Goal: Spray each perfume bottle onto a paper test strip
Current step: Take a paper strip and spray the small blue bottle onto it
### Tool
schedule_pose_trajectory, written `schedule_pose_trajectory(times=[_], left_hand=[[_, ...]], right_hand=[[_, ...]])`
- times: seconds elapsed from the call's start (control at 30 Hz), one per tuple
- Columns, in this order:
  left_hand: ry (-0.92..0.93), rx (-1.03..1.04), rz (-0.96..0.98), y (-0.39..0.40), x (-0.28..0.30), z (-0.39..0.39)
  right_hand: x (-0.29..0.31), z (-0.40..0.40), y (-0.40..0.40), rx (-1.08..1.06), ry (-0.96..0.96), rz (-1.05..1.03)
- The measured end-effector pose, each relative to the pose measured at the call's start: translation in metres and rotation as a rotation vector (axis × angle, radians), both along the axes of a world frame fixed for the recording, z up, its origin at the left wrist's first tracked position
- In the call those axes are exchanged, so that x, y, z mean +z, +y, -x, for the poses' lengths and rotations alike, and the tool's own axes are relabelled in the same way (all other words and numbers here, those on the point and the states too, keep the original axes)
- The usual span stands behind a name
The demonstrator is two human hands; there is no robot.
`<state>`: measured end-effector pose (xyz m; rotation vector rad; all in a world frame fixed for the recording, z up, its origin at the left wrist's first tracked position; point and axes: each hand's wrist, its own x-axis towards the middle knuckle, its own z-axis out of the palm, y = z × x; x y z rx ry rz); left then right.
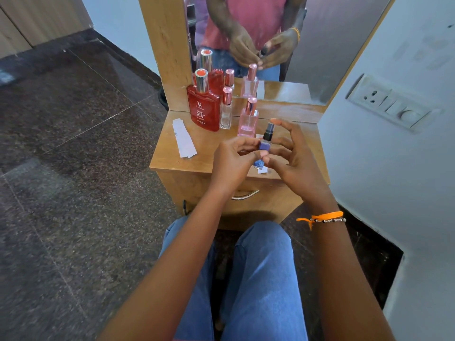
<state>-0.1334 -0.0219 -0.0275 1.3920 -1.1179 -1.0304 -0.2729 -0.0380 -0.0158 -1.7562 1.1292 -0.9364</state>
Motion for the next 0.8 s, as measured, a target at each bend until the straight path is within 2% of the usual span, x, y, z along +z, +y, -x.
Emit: schedule_pose_trajectory(times=[0.2, 0.43, 0.53, 0.63, 0.8], left_hand=[[-0.038, -0.028, 0.003, -0.007, -0.002, 0.006], [-0.61, 0.008, 0.068, 0.0, -0.016, 0.016], [-0.775, 0.002, 0.092, 0.005, -0.022, 0.015], [-0.849, -0.026, 0.082, 0.007, -0.023, 0.015], [-0.867, -0.045, 0.072, 0.006, -0.024, 0.013]], right_hand=[[-0.004, 0.006, -0.013, -0.053, 0.001, 0.025], [-0.023, -0.008, -0.042, -0.212, 0.025, 0.168], [-0.028, -0.012, -0.054, -0.241, 0.048, 0.18], [-0.03, -0.018, -0.061, -0.255, 0.057, 0.159], [-0.036, -0.025, -0.069, -0.229, 0.049, 0.133]])
